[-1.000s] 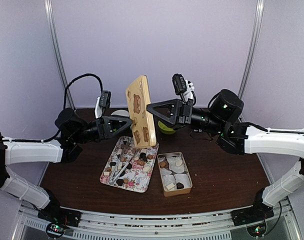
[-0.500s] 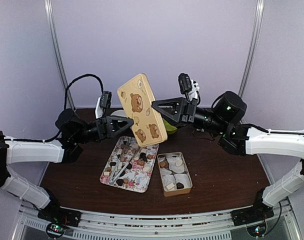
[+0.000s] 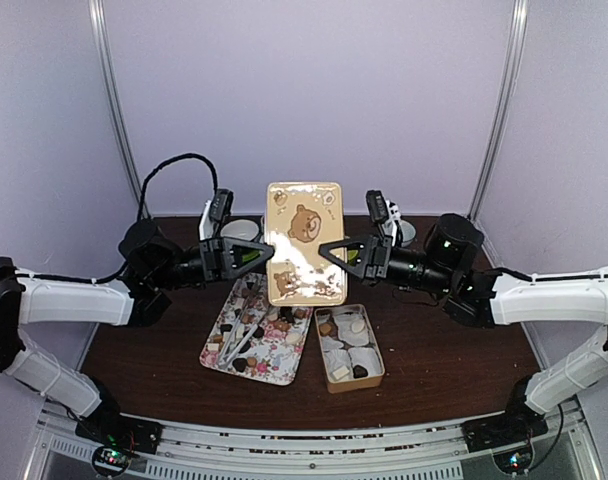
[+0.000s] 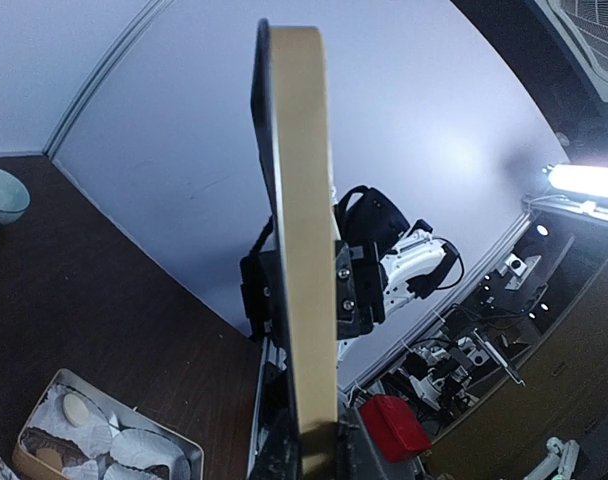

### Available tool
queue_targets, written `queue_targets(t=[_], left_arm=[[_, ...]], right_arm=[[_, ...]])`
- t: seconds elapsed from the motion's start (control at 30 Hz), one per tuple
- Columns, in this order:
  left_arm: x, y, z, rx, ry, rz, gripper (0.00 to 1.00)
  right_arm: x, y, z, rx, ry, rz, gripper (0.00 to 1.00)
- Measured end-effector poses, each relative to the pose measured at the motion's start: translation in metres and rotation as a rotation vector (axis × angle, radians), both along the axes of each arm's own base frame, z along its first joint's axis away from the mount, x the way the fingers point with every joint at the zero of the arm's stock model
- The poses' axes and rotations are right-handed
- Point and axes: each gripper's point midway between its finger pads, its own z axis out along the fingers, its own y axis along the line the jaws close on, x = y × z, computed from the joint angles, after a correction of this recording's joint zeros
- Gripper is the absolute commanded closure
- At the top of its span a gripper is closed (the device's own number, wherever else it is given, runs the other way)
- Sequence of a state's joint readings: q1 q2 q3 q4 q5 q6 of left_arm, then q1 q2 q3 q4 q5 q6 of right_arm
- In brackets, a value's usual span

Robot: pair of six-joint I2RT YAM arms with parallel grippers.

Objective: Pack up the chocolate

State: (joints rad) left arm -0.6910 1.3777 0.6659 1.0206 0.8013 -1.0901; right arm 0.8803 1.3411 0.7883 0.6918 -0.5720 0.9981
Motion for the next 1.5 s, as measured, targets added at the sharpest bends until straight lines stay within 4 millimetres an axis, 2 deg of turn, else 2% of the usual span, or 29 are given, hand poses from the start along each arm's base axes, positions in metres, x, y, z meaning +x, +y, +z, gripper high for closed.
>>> queue_targets(t=[0.13, 0.3, 0.37, 0.57, 0.8, 0.93, 1.17, 1.5], left_arm=[[0.007, -0.010, -0.017, 0.050, 0.064, -0.008, 0.98], [0.007, -0.022, -0.035, 0.089, 0.095, -0.021, 0.89], [0.007, -0.027, -0.045, 0.106, 0.113, -0.027, 0.86], [0.010, -0.046, -0.090, 0.180, 0.204, -0.035, 0.84], [0.007, -0.067, -0.144, 0.303, 0.306, 0.005, 0.71], [0.002, -0.068, -0.176, 0.371, 0.363, 0.024, 0.72], [-0.010, -0.076, -0.220, 0.465, 0.439, 0.041, 0.73], [-0.010, -0.079, -0.225, 0.473, 0.454, 0.072, 0.74]], right_arm=[[0.007, -0.009, -0.018, -0.105, -0.021, -0.057, 0.87], [0.007, -0.020, -0.033, -0.178, -0.024, -0.089, 0.86], [0.008, -0.026, -0.044, -0.196, -0.010, -0.099, 0.86], [0.012, -0.041, -0.083, -0.258, 0.047, -0.115, 0.87], [0.012, -0.054, -0.135, -0.323, 0.125, -0.086, 0.87], [0.008, -0.056, -0.170, -0.370, 0.181, -0.056, 0.87], [0.002, -0.058, -0.208, -0.400, 0.238, -0.021, 0.86], [0.003, -0.061, -0.217, -0.422, 0.247, -0.025, 0.80]])
